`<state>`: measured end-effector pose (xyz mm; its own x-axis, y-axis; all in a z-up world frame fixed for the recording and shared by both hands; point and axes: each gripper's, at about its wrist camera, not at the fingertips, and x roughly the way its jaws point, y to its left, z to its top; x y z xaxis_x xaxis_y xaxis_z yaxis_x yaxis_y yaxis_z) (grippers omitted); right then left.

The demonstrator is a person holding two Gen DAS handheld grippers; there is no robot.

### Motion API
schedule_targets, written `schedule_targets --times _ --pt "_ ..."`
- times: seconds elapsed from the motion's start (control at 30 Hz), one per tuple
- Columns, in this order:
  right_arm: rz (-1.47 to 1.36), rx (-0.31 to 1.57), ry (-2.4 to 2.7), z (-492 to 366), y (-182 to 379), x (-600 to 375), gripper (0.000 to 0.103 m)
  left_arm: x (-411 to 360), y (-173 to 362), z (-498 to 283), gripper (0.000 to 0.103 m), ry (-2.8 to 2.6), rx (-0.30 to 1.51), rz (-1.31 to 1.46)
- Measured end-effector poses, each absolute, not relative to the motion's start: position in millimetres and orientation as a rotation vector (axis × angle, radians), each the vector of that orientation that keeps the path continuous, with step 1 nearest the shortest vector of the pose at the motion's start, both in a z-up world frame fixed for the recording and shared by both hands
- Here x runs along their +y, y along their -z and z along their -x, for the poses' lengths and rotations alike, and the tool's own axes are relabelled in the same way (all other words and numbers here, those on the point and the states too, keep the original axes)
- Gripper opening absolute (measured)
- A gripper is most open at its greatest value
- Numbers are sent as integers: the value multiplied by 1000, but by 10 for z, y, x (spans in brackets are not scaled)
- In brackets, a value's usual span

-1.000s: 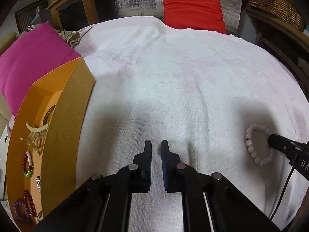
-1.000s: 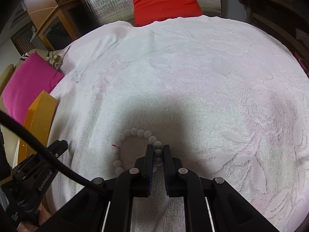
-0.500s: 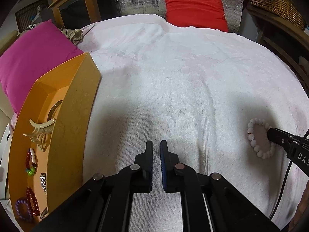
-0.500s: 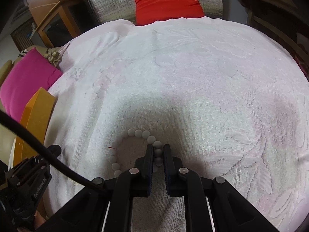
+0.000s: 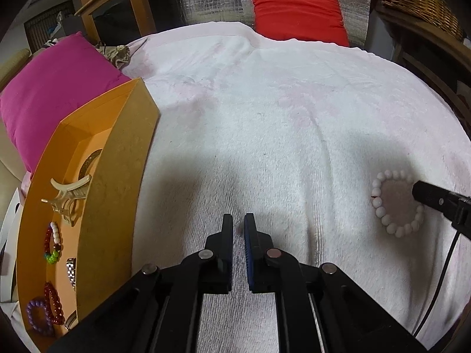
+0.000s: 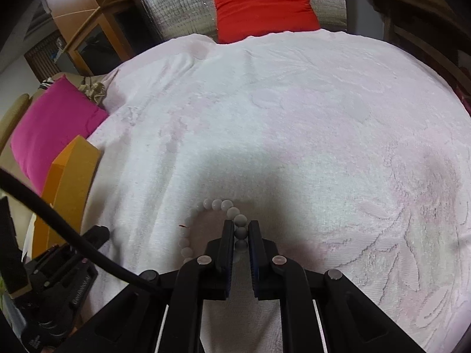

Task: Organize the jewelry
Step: 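Lift the white bracelet with the right gripper and carry it toward the box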

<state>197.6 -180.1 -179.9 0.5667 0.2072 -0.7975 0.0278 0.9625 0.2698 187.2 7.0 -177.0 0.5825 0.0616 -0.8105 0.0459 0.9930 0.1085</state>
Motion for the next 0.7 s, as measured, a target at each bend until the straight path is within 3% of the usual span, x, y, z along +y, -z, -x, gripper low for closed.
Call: schedule_targets --times 0.7 --pt "-254 882 -193 -1855 1534 -1693 11 32 1775 -1726 8 -28 945 -142"
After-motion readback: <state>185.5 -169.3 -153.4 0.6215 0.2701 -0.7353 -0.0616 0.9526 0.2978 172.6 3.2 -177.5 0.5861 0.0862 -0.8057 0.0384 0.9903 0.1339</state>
